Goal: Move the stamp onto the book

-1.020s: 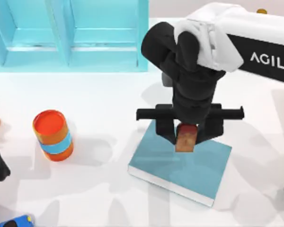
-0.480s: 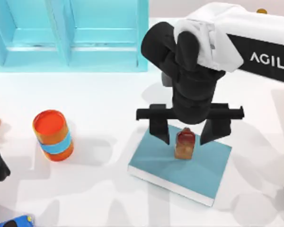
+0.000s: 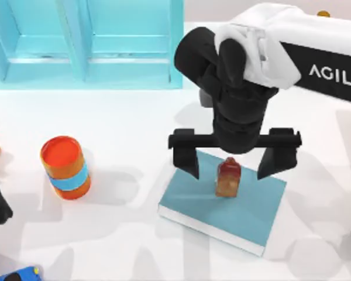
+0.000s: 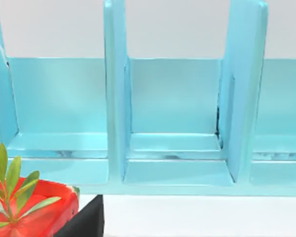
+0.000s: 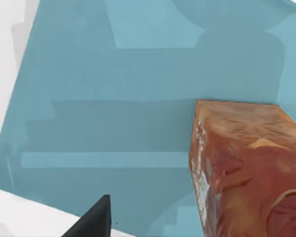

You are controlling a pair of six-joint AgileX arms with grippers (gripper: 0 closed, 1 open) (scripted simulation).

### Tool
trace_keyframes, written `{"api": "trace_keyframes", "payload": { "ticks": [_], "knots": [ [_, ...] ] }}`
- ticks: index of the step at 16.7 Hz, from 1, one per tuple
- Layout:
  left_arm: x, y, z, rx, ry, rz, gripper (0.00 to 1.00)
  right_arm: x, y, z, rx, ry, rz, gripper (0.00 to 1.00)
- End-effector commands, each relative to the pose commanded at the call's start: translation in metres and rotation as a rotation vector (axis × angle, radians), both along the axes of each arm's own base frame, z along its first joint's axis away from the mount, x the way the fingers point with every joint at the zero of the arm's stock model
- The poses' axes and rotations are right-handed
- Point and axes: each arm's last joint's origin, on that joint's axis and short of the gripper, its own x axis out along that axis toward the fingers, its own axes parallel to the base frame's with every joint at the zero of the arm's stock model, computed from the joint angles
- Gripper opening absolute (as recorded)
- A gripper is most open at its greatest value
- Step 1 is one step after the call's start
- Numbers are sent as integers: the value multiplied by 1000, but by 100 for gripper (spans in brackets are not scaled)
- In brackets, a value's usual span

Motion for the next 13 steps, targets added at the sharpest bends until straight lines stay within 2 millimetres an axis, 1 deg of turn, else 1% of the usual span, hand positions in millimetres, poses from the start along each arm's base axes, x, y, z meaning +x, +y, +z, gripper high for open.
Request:
{"api": "trace_keyframes", "payload": {
  "ticks": [4, 13],
  "knots": [
    [0, 0, 0, 0, 0, 0, 100, 0, 0, 3, -2, 2, -2, 100],
    [0, 0, 0, 0, 0, 0, 100, 0, 0, 30, 0, 0, -1, 100]
  ]
}}
